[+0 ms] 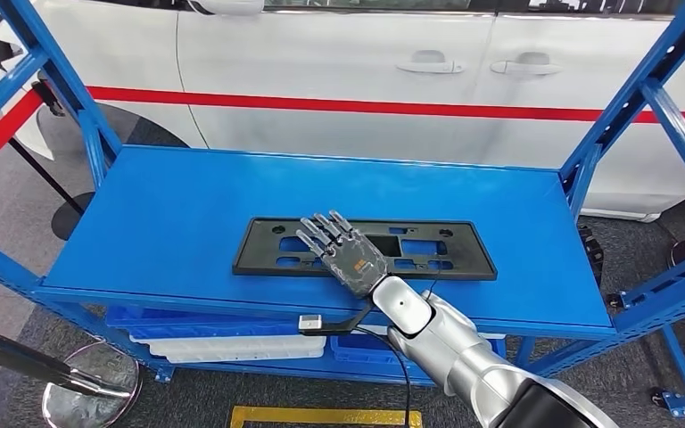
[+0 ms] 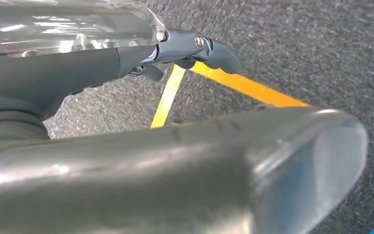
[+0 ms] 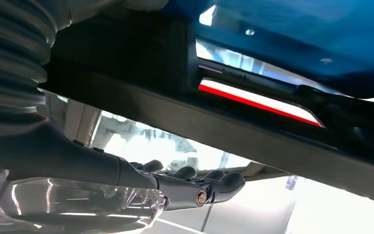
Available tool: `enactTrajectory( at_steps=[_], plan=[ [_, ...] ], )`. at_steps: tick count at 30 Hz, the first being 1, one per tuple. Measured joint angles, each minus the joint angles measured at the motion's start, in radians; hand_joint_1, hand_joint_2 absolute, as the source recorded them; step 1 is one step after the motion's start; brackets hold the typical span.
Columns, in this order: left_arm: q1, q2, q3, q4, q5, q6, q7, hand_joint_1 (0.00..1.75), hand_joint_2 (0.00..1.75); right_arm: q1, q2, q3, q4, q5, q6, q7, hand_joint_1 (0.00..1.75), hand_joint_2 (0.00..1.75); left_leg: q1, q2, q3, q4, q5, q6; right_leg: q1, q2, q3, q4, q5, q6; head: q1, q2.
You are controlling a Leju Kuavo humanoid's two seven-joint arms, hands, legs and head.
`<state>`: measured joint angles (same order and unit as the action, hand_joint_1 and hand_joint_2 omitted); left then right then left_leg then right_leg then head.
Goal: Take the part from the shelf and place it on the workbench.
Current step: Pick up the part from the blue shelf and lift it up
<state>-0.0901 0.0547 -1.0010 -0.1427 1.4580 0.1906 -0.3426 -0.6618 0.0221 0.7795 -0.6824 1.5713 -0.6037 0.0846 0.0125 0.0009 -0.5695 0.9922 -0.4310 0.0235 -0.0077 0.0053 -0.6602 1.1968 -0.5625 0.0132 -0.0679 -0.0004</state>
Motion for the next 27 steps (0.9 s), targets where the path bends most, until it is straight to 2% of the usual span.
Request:
enactTrajectory(
  at_steps=[1,2,3,4,5,7,8,11,12,14,16,17,18,19,21,22,23,25,27],
  plan=[
    [0.001,0.0,0.0,0.0,0.0,0.0,0.0,0.0,0.0,0.0,0.0,0.002,0.004,0.0,0.0,0.001,0.41,1.75,-0.001,0.0,-0.001,0.0,0.0,0.001,-0.001,0.0,-0.031,0.063,-0.023,0.002,0.0,0.0],
    [0.002,0.0,0.0,0.0,0.0,0.0,0.0,0.0,0.0,0.0,0.0,0.004,0.008,0.0,0.0,0.001,0.81,1.75,-0.001,0.0,-0.001,0.001,0.0,0.001,-0.001,0.0,-0.048,0.098,-0.027,0.003,0.0,0.0],
    [0.002,0.0,0.0,0.0,0.0,0.0,0.0,0.0,0.0,0.0,0.0,0.006,0.011,0.0,0.0,0.002,1.23,1.75,-0.001,0.0,-0.001,0.002,0.0,0.001,-0.002,0.0,-0.046,0.093,-0.012,0.003,0.0,0.0],
    [0.003,0.0,0.0,0.0,0.0,0.0,0.0,0.0,0.0,-0.001,0.0,0.007,0.014,0.0,0.001,0.004,1.6,1.75,-0.001,-0.001,0.0,0.003,-0.001,0.0,-0.003,0.0,-0.024,0.046,0.02,0.002,0.0,0.0],
    [0.003,0.0,0.0,0.0,0.0,0.0,-0.001,0.0,0.0,-0.004,0.0,0.01,0.017,0.0,0.003,0.008,1.69,1.75,-0.001,-0.002,0.001,0.005,-0.002,-0.002,-0.003,-0.001,0.012,-0.028,0.058,-0.001,0.0,0.0],
    [0.002,0.0,0.0,0.0,0.0,0.0,-0.003,0.0,0.0,-0.013,0.003,0.02,0.024,0.0,0.009,0.024,1.74,1.75,-0.004,-0.003,0.0,0.009,-0.005,-0.01,0.0,-0.002,0.07,-0.149,0.102,-0.009,0.0,0.0],
    [0.001,-0.001,0.0,0.0,0.0,0.0,-0.005,0.0,0.0,-0.018,0.005,0.025,0.029,0.0,0.012,0.031,1.75,1.75,-0.005,-0.003,-0.002,0.011,-0.006,-0.015,0.002,-0.002,0.082,-0.178,0.108,-0.013,0.0,0.0],
    [-0.002,0.0,0.0,0.0,0.0,-0.001,-0.008,0.0,0.0,-0.026,0.014,0.035,0.043,0.001,0.016,0.038,1.74,1.75,-0.003,-0.003,-0.003,0.012,-0.007,-0.033,0.003,-0.001,0.083,-0.189,0.112,-0.028,0.0,0.0],
    [-0.002,0.001,0.0,0.0,0.0,-0.001,-0.009,0.0,0.0,-0.029,0.017,0.036,0.046,0.001,0.016,0.038,1.74,1.75,-0.002,-0.003,-0.009,0.024,-0.017,-0.038,0.001,-0.002,0.084,-0.193,0.115,-0.034,0.0,0.0],
    [-0.003,0.001,0.0,0.0,0.0,-0.002,-0.009,0.0,0.0,-0.034,0.024,0.038,0.052,0.001,0.015,0.038,1.75,1.75,0.001,-0.003,-0.045,0.106,-0.067,-0.048,-0.004,-0.004,0.086,-0.199,0.119,-0.042,0.0,0.0],
    [-0.003,0.001,0.0,0.0,0.0,-0.004,-0.009,0.0,0.0,-0.035,0.03,0.038,0.058,-0.001,0.016,0.038,1.75,1.75,0.003,-0.003,-0.107,0.242,-0.129,-0.057,-0.003,-0.005,0.085,-0.199,0.119,-0.045,0.0,0.0],
    [-0.002,0.001,0.0,0.0,0.0,-0.006,-0.011,0.0,0.0,-0.034,0.031,0.038,0.061,-0.002,0.016,0.038,1.75,1.75,0.004,-0.003,-0.128,0.287,-0.14,-0.059,-0.003,-0.005,0.085,-0.198,0.119,-0.045,0.0,0.0],
    [0.0,0.002,0.0,0.0,0.0,-0.009,-0.013,0.0,0.0,-0.034,0.033,0.038,0.064,-0.004,0.016,0.038,1.75,1.75,0.005,-0.003,-0.132,0.296,-0.131,-0.061,-0.003,-0.005,0.085,-0.198,0.118,-0.045,0.0,0.0],
    [0.001,0.002,0.0,0.0,0.0,-0.013,-0.016,0.0,0.0,-0.035,0.034,0.038,0.066,-0.006,0.016,0.038,1.75,1.75,0.005,-0.003,-0.116,0.261,-0.104,-0.06,-0.004,-0.004,0.087,-0.198,0.118,-0.044,0.0,0.0],
    [0.0,0.004,0.0,0.0,0.0,-0.017,-0.022,0.0,0.0,-0.039,0.037,0.037,0.069,-0.01,0.016,0.039,1.75,1.75,0.006,-0.003,-0.047,0.119,-0.038,-0.056,-0.003,-0.003,0.091,-0.196,0.115,-0.039,0.0,0.0],
    [-0.001,0.004,0.0,0.0,0.0,-0.017,-0.024,0.0,0.0,-0.042,0.037,0.036,0.072,-0.011,0.016,0.039,1.75,1.75,0.005,-0.003,-0.018,0.058,-0.018,-0.051,-0.001,-0.002,0.091,-0.195,0.113,-0.034,0.0,0.0],
    [-0.002,0.004,0.0,0.0,0.0,-0.017,-0.025,0.0,0.0,-0.045,0.038,0.035,0.075,-0.012,0.016,0.039,1.75,1.75,0.003,-0.003,-0.001,0.021,-0.009,-0.045,0.001,-0.001,0.09,-0.194,0.113,-0.029,0.0,0.0],
    [-0.001,0.004,0.0,0.0,0.0,-0.015,-0.026,0.0,0.0,-0.05,0.04,0.029,0.081,-0.012,0.016,0.039,1.75,1.75,-0.002,-0.004,0.002,0.008,-0.01,-0.032,0.002,0.001,0.087,-0.194,0.114,-0.018,0.0,0.0],
    [0.0,0.004,0.0,0.0,0.0,-0.014,-0.027,0.0,0.0,-0.054,0.043,0.019,0.088,-0.01,0.018,0.039,1.75,1.75,0.001,-0.003,0.002,0.003,-0.005,-0.018,0.0,0.0,0.083,-0.185,0.105,-0.006,0.0,0.0]
  ],
)
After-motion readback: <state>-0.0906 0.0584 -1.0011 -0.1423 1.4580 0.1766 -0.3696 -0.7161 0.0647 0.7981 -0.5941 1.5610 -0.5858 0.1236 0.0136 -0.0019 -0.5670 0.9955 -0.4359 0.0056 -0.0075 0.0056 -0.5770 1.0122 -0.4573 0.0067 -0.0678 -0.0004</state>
